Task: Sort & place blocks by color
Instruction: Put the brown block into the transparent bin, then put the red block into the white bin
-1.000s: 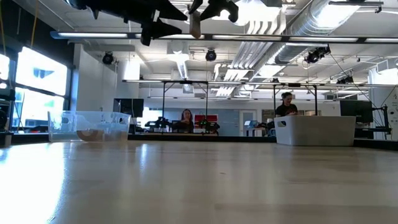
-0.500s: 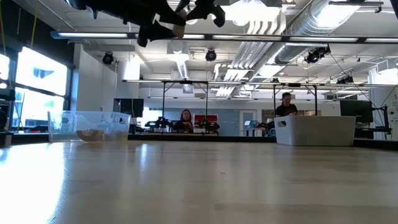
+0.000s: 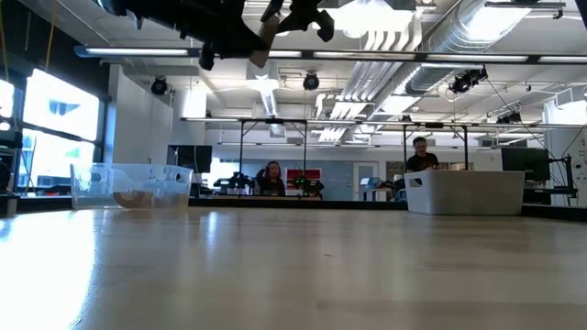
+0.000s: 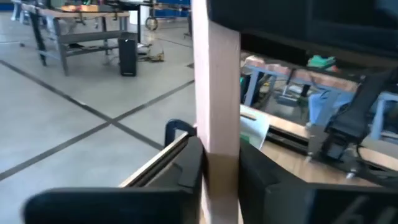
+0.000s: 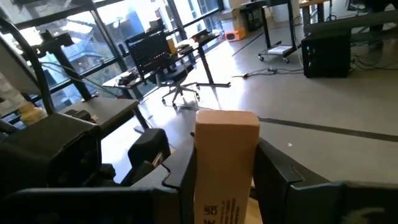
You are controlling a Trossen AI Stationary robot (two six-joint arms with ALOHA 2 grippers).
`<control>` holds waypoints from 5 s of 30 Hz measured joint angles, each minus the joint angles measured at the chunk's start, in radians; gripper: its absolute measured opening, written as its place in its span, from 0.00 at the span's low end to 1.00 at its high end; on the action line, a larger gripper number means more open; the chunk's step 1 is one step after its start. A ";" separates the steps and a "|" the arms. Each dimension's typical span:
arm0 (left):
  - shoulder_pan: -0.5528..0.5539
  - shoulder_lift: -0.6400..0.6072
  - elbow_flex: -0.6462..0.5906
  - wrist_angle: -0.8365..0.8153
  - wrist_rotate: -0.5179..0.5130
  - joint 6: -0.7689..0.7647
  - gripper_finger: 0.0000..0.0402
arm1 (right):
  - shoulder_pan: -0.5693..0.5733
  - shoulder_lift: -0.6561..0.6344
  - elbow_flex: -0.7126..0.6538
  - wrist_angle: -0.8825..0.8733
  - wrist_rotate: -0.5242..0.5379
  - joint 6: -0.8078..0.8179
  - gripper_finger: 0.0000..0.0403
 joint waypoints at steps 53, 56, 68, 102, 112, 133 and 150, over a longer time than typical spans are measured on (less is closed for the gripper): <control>0.335 0.008 0.000 -1.087 -0.236 0.061 0.08 | 0.004 -0.004 0.002 -0.190 -0.040 0.029 0.52; 0.348 0.038 0.000 -1.084 -0.236 0.061 0.08 | 0.004 -0.004 0.002 -0.189 -0.078 0.022 0.52; 0.404 0.177 0.000 -1.077 -0.232 0.072 0.18 | 0.004 -0.005 0.002 -0.187 -0.124 0.000 0.52; 0.295 0.061 0.127 -1.353 0.075 -0.126 0.55 | 0.028 -0.035 0.003 -0.314 -0.130 -0.113 0.52; 0.091 -0.078 0.127 -1.530 0.078 -0.477 0.54 | 0.029 -0.093 0.004 -0.422 -0.184 -0.105 0.52; -0.527 -0.157 0.126 -1.588 0.103 -1.310 0.54 | 0.054 -0.098 0.004 -0.594 -0.323 -0.112 0.52; -0.996 -0.003 0.126 -1.400 0.096 -1.876 0.54 | 0.067 -0.098 0.002 -0.733 -0.348 -0.113 0.52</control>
